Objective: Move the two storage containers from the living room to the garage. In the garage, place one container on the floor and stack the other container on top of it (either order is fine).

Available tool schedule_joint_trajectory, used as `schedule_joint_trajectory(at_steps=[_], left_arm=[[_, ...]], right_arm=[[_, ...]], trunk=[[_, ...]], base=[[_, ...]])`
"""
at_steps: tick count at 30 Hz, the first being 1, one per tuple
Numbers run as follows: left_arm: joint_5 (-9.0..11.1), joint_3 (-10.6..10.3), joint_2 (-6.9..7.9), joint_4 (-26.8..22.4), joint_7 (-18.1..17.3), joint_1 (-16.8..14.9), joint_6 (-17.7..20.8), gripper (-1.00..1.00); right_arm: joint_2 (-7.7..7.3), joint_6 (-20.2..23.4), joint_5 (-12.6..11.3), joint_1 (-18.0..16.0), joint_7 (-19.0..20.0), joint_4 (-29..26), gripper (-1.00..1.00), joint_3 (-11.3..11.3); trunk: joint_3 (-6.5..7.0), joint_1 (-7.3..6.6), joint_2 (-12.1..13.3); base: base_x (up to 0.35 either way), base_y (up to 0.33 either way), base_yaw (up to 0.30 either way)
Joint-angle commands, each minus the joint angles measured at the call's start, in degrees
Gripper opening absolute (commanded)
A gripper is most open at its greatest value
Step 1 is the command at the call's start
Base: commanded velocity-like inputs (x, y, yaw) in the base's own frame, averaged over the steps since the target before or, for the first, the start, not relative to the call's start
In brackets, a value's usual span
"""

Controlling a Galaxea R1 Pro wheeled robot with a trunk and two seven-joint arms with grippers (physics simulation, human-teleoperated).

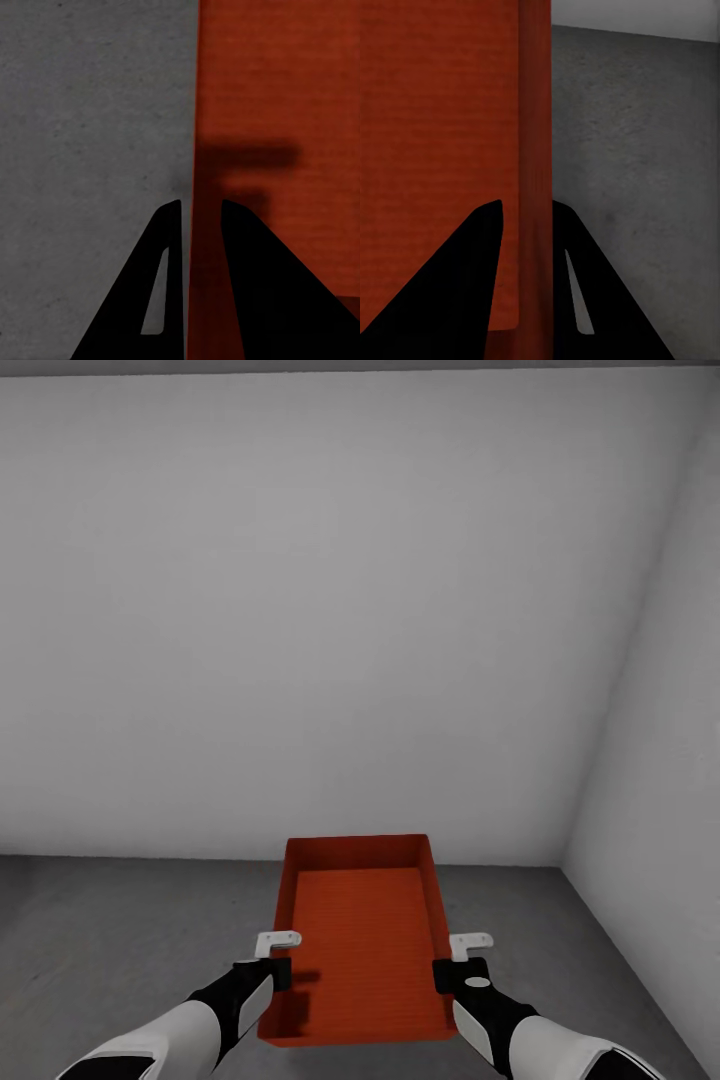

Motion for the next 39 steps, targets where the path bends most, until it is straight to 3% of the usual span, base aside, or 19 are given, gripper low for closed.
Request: schedule_joint_trajectory(at_steps=[1,39], left_arm=[[-1.22,-1.13,0.91,-0.33,1.22,-0.02,0.40,-1.00],[-1.26,-1.18,0.86,-0.33,1.25,-0.02,0.48,-1.00]], right_arm=[[-0.01,-0.37,-1.16,-0.08,-0.60,1.93,-1.00,-1.39],[-0.03,-0.37,-1.15,-0.08,-0.60,1.93,-1.00,-1.39]], trunk=[[-0.11,0.02,-0.10],[-0.11,0.02,-0.10]], base=[[0.000,0.000,-0.005],[0.000,0.000,0.000]])
